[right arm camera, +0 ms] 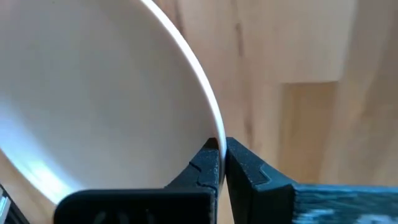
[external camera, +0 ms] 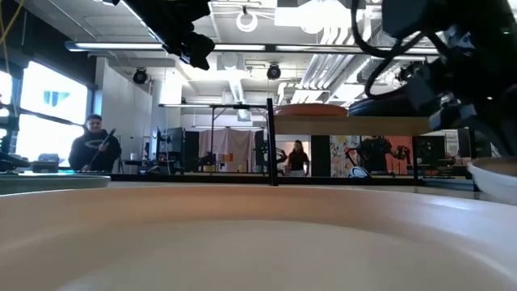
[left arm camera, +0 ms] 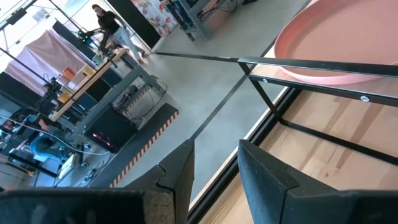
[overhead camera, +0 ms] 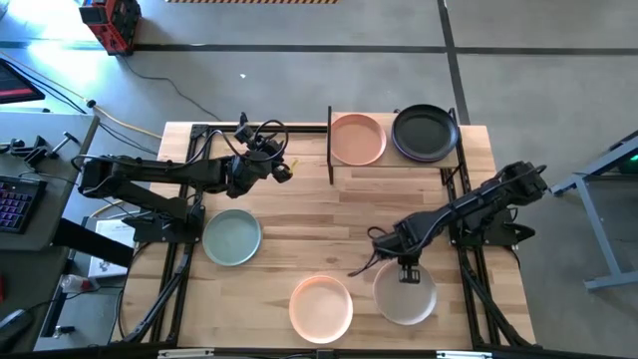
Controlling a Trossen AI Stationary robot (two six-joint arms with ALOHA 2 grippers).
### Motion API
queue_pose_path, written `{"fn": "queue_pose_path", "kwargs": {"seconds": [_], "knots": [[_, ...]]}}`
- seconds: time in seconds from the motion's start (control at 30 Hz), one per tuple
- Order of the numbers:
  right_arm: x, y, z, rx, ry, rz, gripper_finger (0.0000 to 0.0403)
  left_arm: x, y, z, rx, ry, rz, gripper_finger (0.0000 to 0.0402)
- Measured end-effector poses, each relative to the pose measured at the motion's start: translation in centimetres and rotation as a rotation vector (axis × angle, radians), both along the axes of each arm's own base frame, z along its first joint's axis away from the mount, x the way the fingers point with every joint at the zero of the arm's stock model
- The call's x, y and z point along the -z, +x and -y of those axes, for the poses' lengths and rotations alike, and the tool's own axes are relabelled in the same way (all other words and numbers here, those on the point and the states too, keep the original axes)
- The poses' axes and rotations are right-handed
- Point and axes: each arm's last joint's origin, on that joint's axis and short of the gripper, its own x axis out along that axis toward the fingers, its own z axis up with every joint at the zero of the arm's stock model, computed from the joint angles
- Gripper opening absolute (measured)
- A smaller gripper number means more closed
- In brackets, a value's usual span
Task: Place and stack plates onto a shelf
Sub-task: Stack the white plate on top of the orange plate on the shelf
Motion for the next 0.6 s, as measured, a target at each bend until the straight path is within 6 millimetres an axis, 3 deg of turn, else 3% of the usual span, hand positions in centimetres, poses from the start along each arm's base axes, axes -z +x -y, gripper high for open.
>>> {"fn": "queue_pose_path", "kwargs": {"seconds": [0.6], "knots": [[-5.1,2.3,5.2,-0.029,-0.101,-0.01,0.0,0.0,0.0,0.0,0.002,-0.001,0.0,0.0113]]}}
